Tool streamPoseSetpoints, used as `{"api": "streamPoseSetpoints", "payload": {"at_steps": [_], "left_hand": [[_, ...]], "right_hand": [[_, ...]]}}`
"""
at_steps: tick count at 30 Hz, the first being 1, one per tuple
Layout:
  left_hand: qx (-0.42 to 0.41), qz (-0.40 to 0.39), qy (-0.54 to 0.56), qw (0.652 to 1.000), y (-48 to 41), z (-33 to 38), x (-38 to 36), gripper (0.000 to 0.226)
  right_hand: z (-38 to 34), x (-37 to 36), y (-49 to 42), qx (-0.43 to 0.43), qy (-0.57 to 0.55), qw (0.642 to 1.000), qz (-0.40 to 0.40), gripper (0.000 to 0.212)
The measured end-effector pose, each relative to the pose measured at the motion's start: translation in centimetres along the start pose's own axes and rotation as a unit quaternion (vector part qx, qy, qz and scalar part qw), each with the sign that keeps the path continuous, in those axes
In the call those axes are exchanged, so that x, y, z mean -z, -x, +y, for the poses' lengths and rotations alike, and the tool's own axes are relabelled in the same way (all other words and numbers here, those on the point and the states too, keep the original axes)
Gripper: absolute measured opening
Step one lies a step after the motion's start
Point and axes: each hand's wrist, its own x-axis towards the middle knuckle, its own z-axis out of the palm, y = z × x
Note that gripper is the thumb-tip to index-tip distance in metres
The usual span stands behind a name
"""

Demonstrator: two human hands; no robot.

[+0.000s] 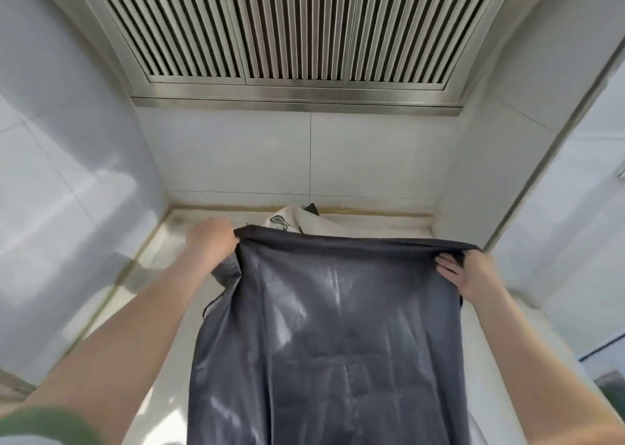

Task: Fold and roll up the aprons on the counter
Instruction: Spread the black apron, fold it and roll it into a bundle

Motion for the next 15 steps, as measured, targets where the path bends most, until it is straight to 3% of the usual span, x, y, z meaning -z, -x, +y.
{"api": "streamPoseSetpoints", "payload": {"at_steps": [5,8,11,13,15], "left_hand": [[0.05,-0.015,-0.001,0.999,-5.2,0.3,-0.9,0.025],[0.061,0.044,0.025,0.997,-7.6,1.4,0.1,0.029],[0.069,0.098,0.228,0.966,-9.5,2.7,0.0,0.057],[0.038,0.095,0.394,0.913,-10.3,4.0,-1.2,0.083],[-0.021,0.084,0.466,0.881,-10.0,5.7,-3.1,0.097]], "right_hand": [[2.0,-3.5,-3.4,0.037,-0.008,0.999,0.023,0.034],[2.0,-4.6,-6.0,0.038,-0.041,0.998,0.019,0.032],[1.9,-6.0,-8.5,0.048,-0.06,0.997,0.03,0.049],[2.3,-7.2,-9.9,0.054,-0.095,0.994,-0.018,0.076],[3.4,-8.3,-10.7,0.064,-0.045,0.995,-0.064,0.103]]}}
